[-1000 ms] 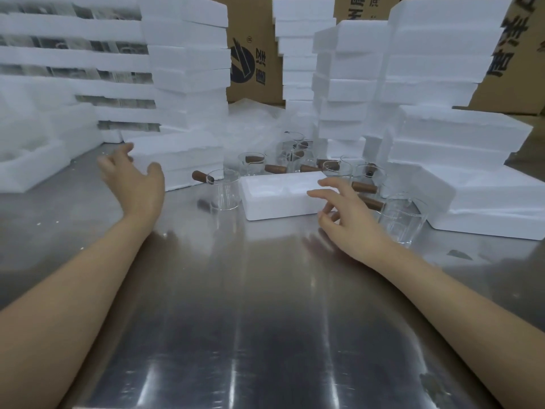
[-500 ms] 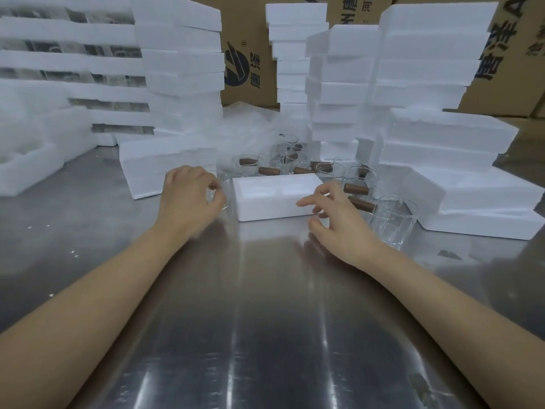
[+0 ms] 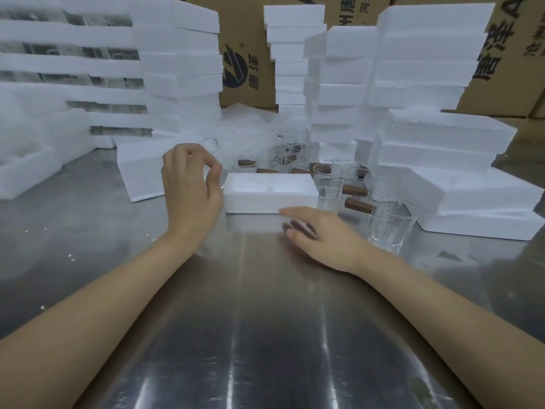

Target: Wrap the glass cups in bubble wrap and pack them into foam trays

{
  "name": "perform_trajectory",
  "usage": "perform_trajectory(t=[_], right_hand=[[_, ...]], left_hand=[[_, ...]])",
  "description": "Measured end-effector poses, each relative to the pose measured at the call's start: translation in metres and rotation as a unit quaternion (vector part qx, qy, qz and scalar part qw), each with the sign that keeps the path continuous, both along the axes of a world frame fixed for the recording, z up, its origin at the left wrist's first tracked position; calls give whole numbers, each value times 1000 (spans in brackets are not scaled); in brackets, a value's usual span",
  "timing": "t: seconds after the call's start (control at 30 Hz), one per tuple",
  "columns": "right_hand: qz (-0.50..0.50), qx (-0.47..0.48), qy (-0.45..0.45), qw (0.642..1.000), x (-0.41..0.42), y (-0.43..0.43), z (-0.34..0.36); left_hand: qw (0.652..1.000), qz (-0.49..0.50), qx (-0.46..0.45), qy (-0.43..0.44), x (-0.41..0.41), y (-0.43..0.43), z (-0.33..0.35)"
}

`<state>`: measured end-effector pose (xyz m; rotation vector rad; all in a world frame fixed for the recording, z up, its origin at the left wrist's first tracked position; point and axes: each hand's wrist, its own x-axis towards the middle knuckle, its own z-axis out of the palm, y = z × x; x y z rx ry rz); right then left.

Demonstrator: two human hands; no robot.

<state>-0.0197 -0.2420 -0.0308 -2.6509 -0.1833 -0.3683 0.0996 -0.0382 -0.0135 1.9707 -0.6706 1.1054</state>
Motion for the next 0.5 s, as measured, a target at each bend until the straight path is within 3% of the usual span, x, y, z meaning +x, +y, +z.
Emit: perform_trajectory(t=[0.1, 0.17, 0.23, 0.3, 0.4, 0.5], right_hand=[[-18, 236, -40, 971, -2, 3, 6], [8, 403, -18, 915, -2, 8, 10], [40, 514, 6, 857, -2, 13, 11], [56, 554, 4, 831, -2, 17, 12], [90, 600, -11, 795, -4, 16, 13], [109, 622, -11, 775, -7, 14, 16]], left_hand=[[992, -52, 85, -83, -15, -8, 4], [974, -87, 148, -147, -24, -15, 3], [953, -144, 202, -175, -31, -22, -1], [948, -191, 223, -120, -35, -27, -10], [952, -175, 241, -66, -40, -31, -7], [958, -197, 195, -68, -35, -24, -4]])
